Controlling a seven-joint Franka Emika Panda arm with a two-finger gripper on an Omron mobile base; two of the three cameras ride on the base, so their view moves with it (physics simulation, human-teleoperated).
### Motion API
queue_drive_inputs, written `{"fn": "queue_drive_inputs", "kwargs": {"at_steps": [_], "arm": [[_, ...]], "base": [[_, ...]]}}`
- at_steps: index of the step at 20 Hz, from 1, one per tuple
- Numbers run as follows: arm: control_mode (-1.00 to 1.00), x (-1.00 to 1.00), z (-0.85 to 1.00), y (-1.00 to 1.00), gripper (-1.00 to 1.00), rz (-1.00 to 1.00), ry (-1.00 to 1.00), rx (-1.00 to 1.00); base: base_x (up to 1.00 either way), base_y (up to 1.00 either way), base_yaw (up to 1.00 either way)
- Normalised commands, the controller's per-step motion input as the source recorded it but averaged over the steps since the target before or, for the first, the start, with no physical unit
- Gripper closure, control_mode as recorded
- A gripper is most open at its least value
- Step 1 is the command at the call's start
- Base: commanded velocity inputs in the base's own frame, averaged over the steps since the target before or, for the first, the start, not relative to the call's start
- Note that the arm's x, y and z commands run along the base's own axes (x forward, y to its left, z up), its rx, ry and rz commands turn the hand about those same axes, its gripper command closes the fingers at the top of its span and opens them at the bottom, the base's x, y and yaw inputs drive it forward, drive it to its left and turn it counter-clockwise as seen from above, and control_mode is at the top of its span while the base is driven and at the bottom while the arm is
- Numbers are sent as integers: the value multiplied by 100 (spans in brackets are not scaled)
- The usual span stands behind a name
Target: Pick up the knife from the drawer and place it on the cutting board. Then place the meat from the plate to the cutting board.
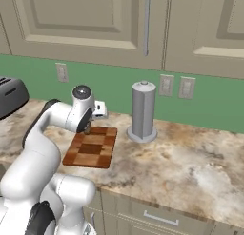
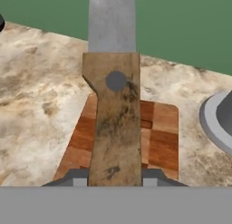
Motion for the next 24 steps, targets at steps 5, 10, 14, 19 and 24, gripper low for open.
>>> {"fn": "queue_drive_inputs", "kwargs": {"at_steps": [5,10,14,19,24], "arm": [[-100,33,-27,8,100,0,-4,-18],[-100,14,-46,9,100,1,0,-1],[-100,1,-53,0,100,0,12,0],[-100,0,-32,-2,100,0,15,0],[-100,-1,-9,-23,100,0,1,0]], "base": [[0,0,0],[0,0,0],[0,0,0],[0,0,0],[0,0,0]]}}
